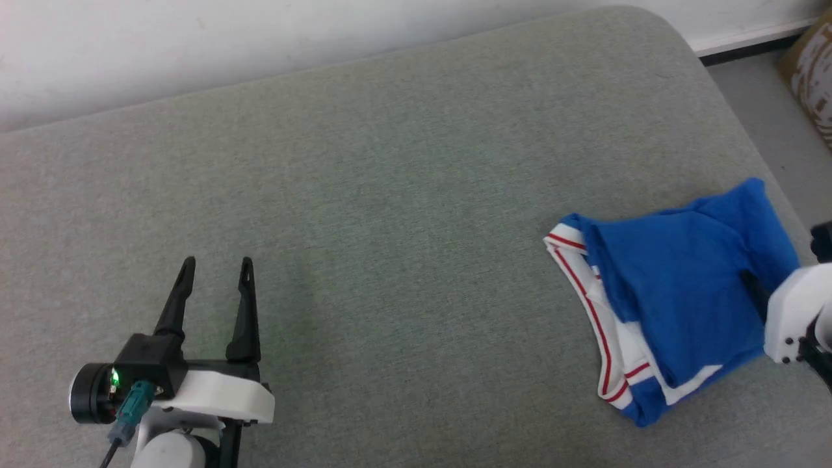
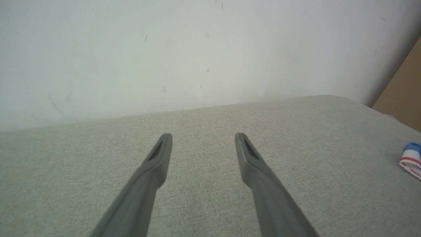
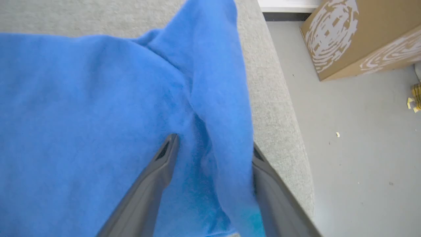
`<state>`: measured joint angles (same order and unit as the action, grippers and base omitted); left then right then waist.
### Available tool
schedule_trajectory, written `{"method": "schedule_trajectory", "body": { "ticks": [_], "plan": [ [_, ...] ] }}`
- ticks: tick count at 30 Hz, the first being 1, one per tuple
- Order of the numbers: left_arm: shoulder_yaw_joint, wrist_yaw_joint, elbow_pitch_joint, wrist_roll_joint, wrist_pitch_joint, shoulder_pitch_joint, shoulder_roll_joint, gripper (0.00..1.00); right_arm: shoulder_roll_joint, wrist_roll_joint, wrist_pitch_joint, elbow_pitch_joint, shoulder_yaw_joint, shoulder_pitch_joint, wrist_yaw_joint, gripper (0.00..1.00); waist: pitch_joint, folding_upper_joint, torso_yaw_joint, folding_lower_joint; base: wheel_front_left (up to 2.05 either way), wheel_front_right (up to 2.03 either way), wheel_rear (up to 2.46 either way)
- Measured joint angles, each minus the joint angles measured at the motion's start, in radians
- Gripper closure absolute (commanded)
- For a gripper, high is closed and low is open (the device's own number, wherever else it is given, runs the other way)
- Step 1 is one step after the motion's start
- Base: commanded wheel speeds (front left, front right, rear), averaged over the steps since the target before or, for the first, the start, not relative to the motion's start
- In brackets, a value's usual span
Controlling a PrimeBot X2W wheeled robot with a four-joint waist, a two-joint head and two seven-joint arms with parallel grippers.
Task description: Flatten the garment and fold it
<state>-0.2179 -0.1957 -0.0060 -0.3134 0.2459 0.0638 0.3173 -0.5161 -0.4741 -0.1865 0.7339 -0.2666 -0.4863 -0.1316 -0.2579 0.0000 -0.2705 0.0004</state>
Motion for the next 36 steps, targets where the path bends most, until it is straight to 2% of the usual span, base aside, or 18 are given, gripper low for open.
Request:
{"method": "schedule_trajectory", "body": {
  "ticks": [4, 7, 10, 13, 16, 19, 23, 27, 30, 36],
  "plan": [
    [-0.001, 0.0, 0.014, -0.002, 0.001, -0.001, -0.004, 0.0, 0.002, 0.018, 0.02, 0.07, 0.035, 0.003, 0.0, 0.0, 0.003, 0.0, 0.02, -0.0001, 0.0, 0.0, 0.0],
    [-0.003, 0.0, 0.029, -0.005, 0.002, -0.003, -0.015, 0.0, -0.006, 0.031, 0.082, 0.083, 0.071, 0.033, 0.0, 0.0, 0.026, 0.0, 0.032, -0.0003, 0.0, 0.0, 0.0],
    [-0.003, 0.0, 0.039, -0.012, 0.005, -0.021, -0.03, 0.0, -0.019, 0.061, 0.175, 0.062, 0.125, 0.086, 0.0, 0.0, 0.061, 0.0, 0.044, -0.0005, 0.0, 0.0, 0.0],
    [-0.003, 0.0, 0.048, -0.015, 0.007, -0.047, -0.039, 0.0, -0.007, 0.097, 0.239, -0.008, 0.16, 0.144, 0.0, 0.0, 0.098, 0.0, 0.057, -0.0005, 0.0, 0.0, 0.0],
    [0.0, 0.0, 0.052, -0.026, 0.01, -0.07, -0.048, 0.0, 0.048, 0.137, 0.287, -0.103, 0.196, 0.209, 0.0, 0.0, 0.136, 0.0, 0.071, -0.0005, 0.0, 0.0, 0.0],
    [0.003, 0.0, 0.053, -0.032, 0.01, -0.084, -0.058, 0.0, 0.13, 0.167, 0.314, -0.192, 0.212, 0.27, 0.0, 0.0, 0.167, 0.0, 0.092, -0.0006, 0.0, 0.0, 0.0],
    [0.009, 0.002, 0.055, -0.034, 0.01, -0.088, -0.062, 0.0, 0.25, 0.198, 0.32, -0.3, 0.227, 0.323, 0.0, 0.0, 0.193, 0.0, 0.13, -0.0005, 0.0, 0.0, 0.0],
    [0.023, 0.005, 0.058, -0.037, 0.01, -0.106, -0.06, 0.0, 0.343, 0.236, 0.321, -0.402, 0.21, 0.339, 0.0, 0.0, 0.217, 0.0, 0.163, -0.0005, 0.0, 0.0, 0.0],
    [0.034, 0.01, 0.06, -0.037, 0.01, -0.118, -0.056, 0.0, 0.388, 0.25, 0.331, -0.472, 0.193, 0.351, 0.0, 0.0, 0.235, 0.0, 0.181, -0.0005, 0.0, 0.0, 0.0],
    [0.052, 0.019, 0.064, -0.036, 0.011, -0.14, -0.026, 0.0, 0.432, 0.265, 0.346, -0.594, 0.195, 0.408, 0.0, 0.0, 0.265, 0.0, 0.195, -0.0005, 0.0, 0.0, 0.0]
  ]
}}
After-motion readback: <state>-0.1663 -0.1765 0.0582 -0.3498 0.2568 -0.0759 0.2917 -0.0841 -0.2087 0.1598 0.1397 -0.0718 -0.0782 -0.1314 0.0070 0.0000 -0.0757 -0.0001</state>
